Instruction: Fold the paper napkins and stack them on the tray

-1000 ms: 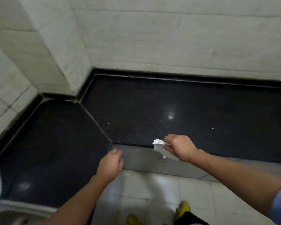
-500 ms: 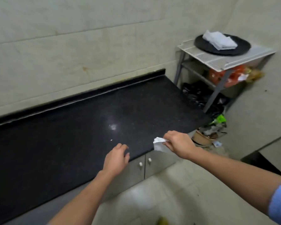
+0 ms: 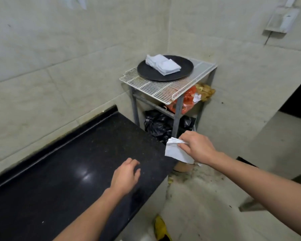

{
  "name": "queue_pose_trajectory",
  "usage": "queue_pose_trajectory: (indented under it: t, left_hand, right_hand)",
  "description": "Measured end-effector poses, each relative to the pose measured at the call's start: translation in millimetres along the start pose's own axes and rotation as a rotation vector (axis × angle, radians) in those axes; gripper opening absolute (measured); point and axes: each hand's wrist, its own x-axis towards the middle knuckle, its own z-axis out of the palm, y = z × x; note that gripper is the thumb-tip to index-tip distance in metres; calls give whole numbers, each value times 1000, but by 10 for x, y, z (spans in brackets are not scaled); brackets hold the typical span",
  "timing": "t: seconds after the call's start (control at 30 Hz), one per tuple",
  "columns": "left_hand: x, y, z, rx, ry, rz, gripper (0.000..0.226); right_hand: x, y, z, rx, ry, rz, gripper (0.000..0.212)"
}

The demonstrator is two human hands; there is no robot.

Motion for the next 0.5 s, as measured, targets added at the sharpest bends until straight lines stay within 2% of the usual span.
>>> queue_pose_trajectory:
  t: [0.17,0.3,0.4,0.5]
  left_hand:
    - [1222,209,-176,-48,65,65,26]
    - [2127,388,-412,-61,128,127,24]
    - [2608,501,-527,-91,160,144,24]
    - [3000,588,-615,-100,195,142,22]
  right_hand:
    - [790,485,-525,62,77,52,12]
    - [1410,766,-1003,124,166,81,14]
    - [1813,958,-1300,117,219,127,18]
    - [2287,1120,-1521,102,220,129,11]
